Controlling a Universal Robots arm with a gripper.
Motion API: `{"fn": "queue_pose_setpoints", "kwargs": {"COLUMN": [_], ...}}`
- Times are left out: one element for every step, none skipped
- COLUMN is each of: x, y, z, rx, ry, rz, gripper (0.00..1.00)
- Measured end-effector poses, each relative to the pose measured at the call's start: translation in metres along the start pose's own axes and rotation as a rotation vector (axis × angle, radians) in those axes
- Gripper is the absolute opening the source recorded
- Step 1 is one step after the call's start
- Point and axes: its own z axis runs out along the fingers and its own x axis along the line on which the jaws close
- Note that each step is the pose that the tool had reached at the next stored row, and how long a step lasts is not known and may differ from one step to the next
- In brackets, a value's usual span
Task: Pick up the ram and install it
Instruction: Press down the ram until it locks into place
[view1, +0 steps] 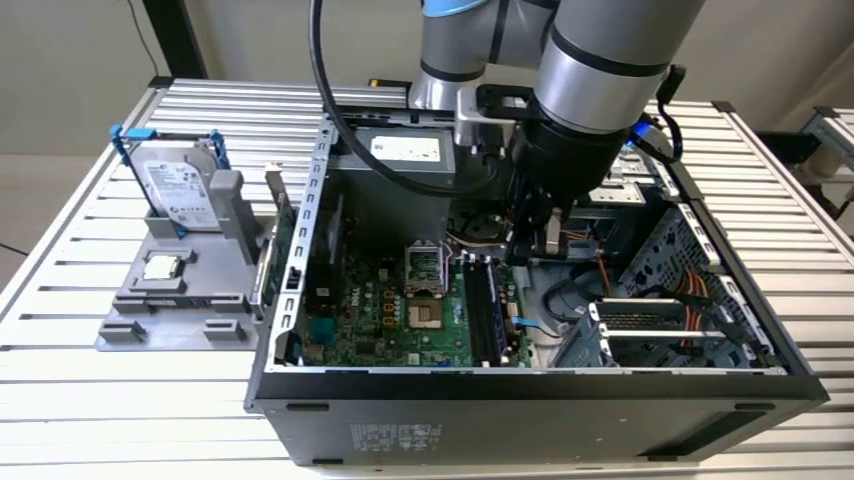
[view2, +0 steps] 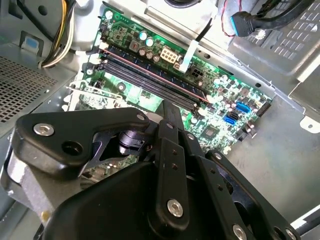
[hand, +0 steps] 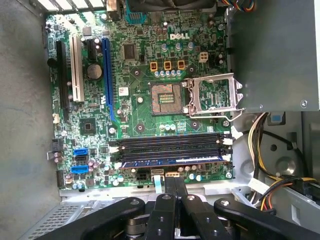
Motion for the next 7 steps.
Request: {"fn": "queue_pose_setpoints", "kwargs": {"x": [0.0000, 0.0000, 0.0000, 0.0000, 0.0000, 0.0000, 0.0000], "y": [0.0000, 0.0000, 0.0000, 0.0000, 0.0000, 0.0000, 0.0000], "z": [0.0000, 0.0000, 0.0000, 0.0000, 0.0000, 0.0000, 0.0000], "rx": [0.0000, 0.0000, 0.0000, 0.0000, 0.0000, 0.0000, 0.0000], "ry": [0.0000, 0.0000, 0.0000, 0.0000, -0.0001, 0.0000, 0.0000], "rz": [0.000, 0.000, 0.000, 0.000, 0.000, 0.000, 0.000], "gripper": [0.00, 0.00, 0.00, 0.00, 0.00, 0.00, 0.00]}}
